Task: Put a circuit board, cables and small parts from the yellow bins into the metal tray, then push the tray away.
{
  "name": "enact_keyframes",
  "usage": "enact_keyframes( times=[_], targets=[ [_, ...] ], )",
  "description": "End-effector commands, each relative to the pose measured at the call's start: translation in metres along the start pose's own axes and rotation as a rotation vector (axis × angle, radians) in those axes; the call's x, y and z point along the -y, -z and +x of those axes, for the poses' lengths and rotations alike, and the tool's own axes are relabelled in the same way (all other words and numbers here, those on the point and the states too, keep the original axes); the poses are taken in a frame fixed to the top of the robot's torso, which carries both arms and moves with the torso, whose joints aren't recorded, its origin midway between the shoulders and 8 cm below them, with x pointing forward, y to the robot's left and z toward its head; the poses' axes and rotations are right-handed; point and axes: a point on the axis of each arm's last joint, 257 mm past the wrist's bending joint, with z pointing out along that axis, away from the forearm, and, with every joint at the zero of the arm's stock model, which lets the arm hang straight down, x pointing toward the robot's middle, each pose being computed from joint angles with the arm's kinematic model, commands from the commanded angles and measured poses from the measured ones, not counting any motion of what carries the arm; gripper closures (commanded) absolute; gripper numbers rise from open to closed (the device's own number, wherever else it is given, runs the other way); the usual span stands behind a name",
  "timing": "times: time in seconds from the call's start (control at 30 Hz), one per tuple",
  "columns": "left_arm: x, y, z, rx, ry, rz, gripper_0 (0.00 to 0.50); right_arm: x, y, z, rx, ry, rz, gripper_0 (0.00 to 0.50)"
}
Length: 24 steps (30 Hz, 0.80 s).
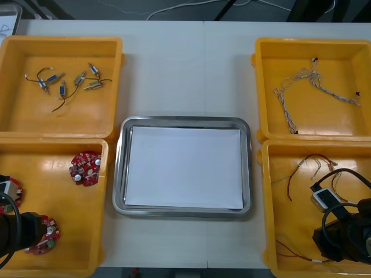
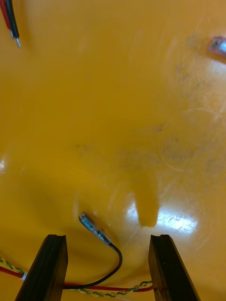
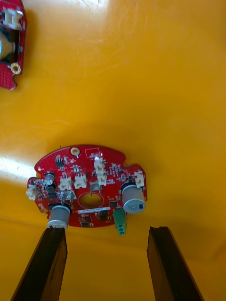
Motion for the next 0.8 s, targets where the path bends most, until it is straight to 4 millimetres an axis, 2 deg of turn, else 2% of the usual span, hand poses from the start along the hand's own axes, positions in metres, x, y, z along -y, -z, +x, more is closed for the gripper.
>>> enact_keyframes(
  times=[0.03, 0.57, 0.8],
  targets=[
    [0.002, -0.002, 0.024, -0.085, -0.129, -0.002, 0.000, -0.020, -0.001, 0.004, 0.013, 0.022, -0.017, 0.000],
    [0.020, -0.004, 0.018, -0.110, -0.162, 0.008, 0.000, -0.026, -0.003, 0.000, 0.028, 0.015, -0.021, 0.000],
    [0.024, -0.014, 0.015, -0.120, -0.168, 0.005, 0.000, -0.030, -0.003, -0.004, 0.036, 0.005, -0.030, 0.000]
  ],
)
